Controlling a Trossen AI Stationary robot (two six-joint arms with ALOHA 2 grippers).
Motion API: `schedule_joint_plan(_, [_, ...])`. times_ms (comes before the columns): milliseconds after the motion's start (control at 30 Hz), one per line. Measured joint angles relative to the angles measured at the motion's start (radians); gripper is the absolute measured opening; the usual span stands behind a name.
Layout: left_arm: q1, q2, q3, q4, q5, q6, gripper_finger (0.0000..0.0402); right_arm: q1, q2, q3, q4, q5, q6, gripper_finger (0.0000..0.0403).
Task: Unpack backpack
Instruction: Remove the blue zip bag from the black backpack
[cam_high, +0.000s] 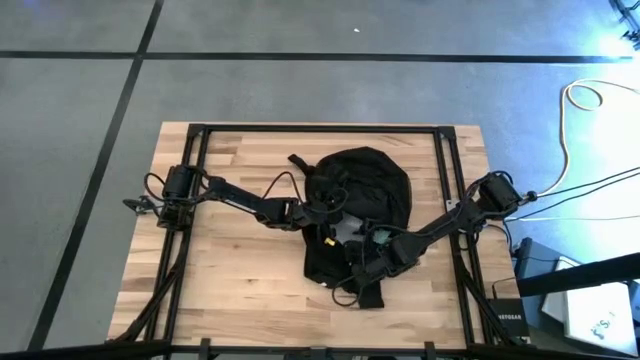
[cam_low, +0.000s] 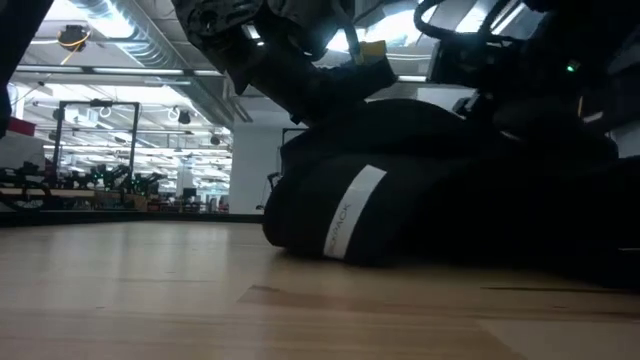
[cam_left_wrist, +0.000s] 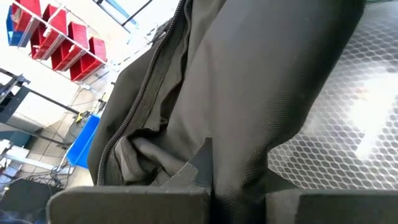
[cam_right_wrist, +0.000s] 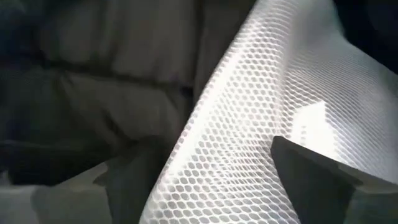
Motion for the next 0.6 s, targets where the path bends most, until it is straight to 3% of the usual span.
schedule_joint_plan(233, [0.007,0.0,0.0,0.0,0.004,-0.001,0.0001,0.0,0.001,-0.001,-0.082,0.067,0.042,0.0222])
schedule_joint_plan(600, [0.006,0.0,0.0,0.001,0.011,-0.002,0.0001,-0.001,0.001,-0.002,-0.142,0.087,0.046,0.0139])
